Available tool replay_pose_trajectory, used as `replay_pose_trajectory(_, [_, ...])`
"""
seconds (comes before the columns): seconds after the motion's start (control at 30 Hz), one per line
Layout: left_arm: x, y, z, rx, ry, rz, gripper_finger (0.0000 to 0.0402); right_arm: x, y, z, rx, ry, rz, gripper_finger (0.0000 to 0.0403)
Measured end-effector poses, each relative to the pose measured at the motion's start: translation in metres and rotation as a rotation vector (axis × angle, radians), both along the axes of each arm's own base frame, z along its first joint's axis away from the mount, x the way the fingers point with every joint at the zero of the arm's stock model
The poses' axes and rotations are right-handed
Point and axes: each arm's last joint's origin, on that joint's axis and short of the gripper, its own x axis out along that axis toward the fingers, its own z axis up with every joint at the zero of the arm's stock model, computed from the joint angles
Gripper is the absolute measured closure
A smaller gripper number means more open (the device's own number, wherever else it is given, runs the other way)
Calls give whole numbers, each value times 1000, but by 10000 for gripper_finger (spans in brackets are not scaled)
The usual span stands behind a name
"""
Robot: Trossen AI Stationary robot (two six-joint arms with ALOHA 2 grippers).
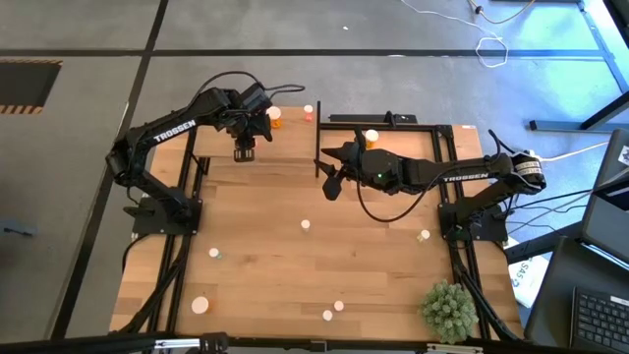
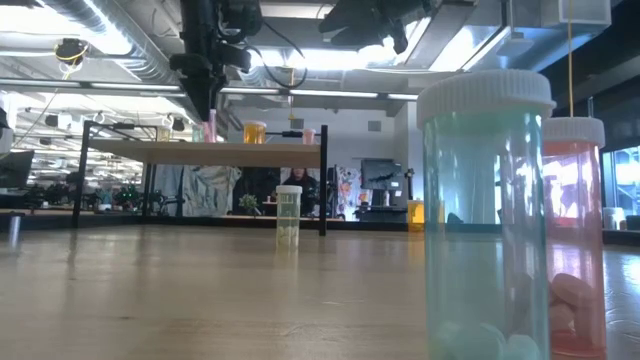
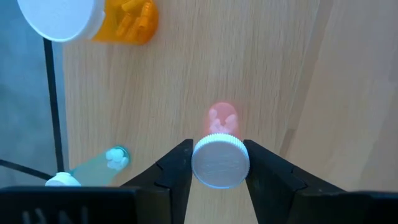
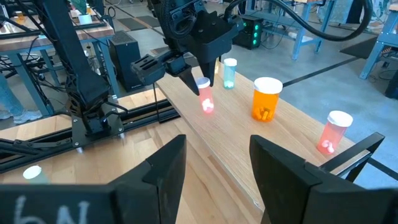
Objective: Pick and place medicine bottles onto shelf by color
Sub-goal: Put the top red pill bottle on the shelf aligned with the red pill bottle on the shelf
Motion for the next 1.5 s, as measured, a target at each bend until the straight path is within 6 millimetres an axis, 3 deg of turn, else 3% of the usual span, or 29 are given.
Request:
replay_pose_trajectory(0.8, [0,-1,0,-16,-3,6,269,1,2,0,-140,78,125,224])
replay_pose_trajectory(1.5, [0,-1,0,-17,-4,9,269,1,2,0,-141,79,126,224])
